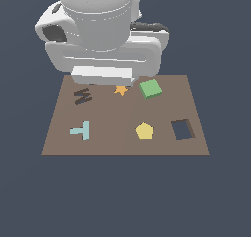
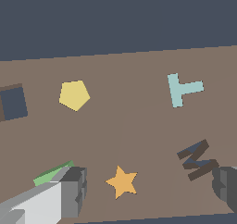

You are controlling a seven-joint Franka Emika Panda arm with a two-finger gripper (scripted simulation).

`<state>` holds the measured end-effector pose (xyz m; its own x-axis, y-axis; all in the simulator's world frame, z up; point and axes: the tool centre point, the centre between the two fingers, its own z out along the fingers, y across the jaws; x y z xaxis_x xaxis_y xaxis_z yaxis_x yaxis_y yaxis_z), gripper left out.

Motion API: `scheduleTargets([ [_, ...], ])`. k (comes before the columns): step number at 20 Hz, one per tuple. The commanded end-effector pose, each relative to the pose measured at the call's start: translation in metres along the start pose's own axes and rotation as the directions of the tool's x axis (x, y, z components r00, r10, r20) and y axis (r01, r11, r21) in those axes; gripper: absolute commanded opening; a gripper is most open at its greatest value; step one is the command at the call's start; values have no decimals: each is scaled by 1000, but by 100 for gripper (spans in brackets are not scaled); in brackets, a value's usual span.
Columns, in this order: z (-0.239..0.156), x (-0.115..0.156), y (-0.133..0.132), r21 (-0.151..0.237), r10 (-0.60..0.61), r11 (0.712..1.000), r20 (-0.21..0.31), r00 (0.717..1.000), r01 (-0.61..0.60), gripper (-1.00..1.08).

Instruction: Insert a designated object into the corresponding slot on a board.

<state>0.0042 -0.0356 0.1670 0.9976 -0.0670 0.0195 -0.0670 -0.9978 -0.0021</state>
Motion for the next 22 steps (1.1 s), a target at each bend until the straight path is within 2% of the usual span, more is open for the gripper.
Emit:
scheduleTargets([
  [1, 0, 0, 0, 0, 0, 1000, 0, 1000, 0, 100],
  [7, 9, -5, -11, 1, -33, 999, 2, 999, 33, 100],
  [13, 36, -23, -43, 2, -130, 992, 6, 991, 130, 100],
  [22, 92, -70, -101, 7, -324, 946, 15, 946, 324, 100],
])
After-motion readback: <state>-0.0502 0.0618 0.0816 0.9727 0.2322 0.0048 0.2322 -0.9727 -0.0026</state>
